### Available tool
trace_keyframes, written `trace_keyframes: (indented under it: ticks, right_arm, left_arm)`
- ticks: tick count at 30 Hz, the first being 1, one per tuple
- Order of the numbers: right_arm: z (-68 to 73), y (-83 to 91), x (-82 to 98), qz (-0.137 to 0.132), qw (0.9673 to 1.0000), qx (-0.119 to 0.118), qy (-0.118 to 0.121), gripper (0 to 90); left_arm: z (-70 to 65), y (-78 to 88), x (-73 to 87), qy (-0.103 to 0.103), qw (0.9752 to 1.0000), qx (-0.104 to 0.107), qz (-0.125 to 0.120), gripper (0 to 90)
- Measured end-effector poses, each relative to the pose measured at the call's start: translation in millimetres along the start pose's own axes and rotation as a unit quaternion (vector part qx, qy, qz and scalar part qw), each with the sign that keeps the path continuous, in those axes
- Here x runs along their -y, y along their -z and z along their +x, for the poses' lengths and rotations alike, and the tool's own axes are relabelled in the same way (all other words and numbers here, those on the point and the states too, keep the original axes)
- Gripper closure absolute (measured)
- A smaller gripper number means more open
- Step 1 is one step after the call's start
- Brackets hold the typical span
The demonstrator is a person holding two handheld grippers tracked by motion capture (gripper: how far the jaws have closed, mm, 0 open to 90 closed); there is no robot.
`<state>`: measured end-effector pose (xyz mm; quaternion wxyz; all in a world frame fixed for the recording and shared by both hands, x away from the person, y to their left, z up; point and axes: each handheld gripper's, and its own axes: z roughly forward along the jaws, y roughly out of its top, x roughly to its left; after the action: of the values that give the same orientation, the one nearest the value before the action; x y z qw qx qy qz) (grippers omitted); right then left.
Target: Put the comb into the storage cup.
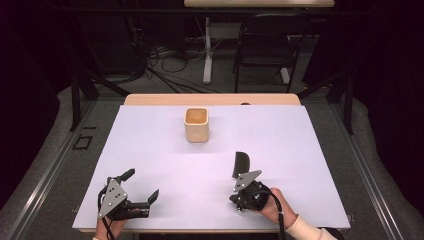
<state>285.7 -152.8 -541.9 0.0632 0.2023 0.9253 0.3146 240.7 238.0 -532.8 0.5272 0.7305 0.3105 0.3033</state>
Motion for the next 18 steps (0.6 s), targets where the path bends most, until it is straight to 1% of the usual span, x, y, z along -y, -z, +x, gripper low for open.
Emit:
trace_keyframes:
  ticks: [3, 5, 6, 9, 10, 15, 18]
  right_arm:
    - [-0.2, 0.5, 1.9, 0.005, 1.0000, -0.001, -0.001, 90.0]
    - [-0.1, 1.9, 2.8, 0.008, 1.0000, 0.001, -0.002, 90.0]
    - [0.3, 2.8, 3.1, 0.009, 0.9999, 0.000, -0.007, 90.0]
    - [-0.7, 3.3, 3.9, 0.014, 0.9999, 0.000, -0.007, 90.0]
    - [-0.3, 4.1, 4.2, 0.016, 0.9998, 0.001, -0.011, 90.0]
    - [-0.5, 4.7, 5.3, 0.022, 0.9997, 0.000, -0.013, 90.0]
    - [0.0, 6.6, 6.1, 0.024, 0.9995, 0.003, -0.020, 90.0]
  left_arm:
    - [0.2, 0.1, 0.1, -0.001, 1.0000, 0.000, 0.000, 0.1]
    - [0.9, 0.0, 0.0, 0.002, 1.0000, 0.000, -0.002, 0.1]
    - [0.8, -0.2, -0.1, 0.002, 1.0000, 0.000, -0.002, 0.1]
    - [0.5, -0.2, 0.2, -0.001, 1.0000, 0.000, 0.000, 0.0]
    - [1.0, 0.0, 0.2, 0.000, 1.0000, 0.000, -0.001, 0.1]
    - [1.0, 0.2, 0.2, 0.000, 1.0000, -0.001, -0.001, 0.1]
    - [1.6, 0.1, 0.0, 0.001, 1.0000, -0.001, -0.001, 0.1]
